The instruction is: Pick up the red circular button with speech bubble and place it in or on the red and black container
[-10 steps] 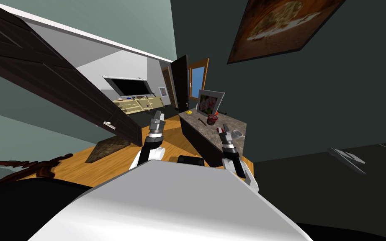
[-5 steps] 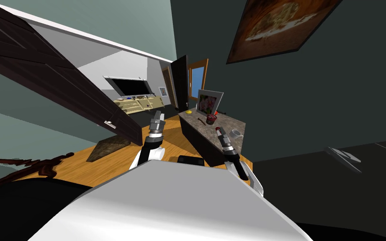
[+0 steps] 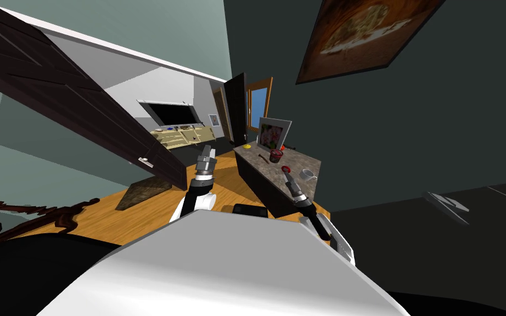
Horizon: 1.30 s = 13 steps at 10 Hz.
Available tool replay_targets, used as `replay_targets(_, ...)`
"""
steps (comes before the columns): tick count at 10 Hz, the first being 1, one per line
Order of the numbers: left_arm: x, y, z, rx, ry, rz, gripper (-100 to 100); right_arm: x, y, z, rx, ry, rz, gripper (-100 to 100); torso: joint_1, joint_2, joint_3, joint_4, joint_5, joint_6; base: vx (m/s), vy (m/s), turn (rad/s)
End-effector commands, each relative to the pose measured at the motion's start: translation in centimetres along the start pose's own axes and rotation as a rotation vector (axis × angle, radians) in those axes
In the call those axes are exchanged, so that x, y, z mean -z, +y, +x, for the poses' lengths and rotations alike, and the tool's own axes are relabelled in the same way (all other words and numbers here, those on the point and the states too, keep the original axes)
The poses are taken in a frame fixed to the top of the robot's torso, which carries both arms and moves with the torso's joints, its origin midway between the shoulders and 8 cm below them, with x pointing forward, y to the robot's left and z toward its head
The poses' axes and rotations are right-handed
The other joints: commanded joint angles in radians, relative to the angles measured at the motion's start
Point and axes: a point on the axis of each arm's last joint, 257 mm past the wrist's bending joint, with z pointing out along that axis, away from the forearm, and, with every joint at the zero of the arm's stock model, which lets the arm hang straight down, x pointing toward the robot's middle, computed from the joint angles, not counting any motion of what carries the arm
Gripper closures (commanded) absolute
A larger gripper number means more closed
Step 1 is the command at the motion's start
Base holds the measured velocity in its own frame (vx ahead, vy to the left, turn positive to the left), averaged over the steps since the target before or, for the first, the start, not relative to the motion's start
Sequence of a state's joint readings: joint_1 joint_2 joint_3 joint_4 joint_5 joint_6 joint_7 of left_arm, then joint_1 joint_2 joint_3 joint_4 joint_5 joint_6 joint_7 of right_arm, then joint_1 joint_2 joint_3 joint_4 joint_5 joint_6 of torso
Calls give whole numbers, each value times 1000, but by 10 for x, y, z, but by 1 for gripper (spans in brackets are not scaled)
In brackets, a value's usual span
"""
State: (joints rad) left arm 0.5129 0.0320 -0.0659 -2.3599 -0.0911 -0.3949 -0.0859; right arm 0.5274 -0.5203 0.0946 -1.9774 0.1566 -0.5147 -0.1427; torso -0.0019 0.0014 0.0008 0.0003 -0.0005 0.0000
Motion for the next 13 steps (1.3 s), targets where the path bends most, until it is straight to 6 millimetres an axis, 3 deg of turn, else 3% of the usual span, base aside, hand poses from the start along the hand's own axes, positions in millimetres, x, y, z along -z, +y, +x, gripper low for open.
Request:
replay_targets(1,0,0,0,0,0,0,0,3,-5,3,18,29,10,-100,0,0,0,0,0,0,-20,-20,9)
replay_targets(5,0,0,0,0,0,0,0,28,-36,19,102,171,72,-100,-1,0,0,0,0,0,-28,-31,34)
replay_targets(13,0,0,0,0,0,0,0,67,-79,22,238,377,171,-100,0,-1,0,0,0,0,-14,-21,50)
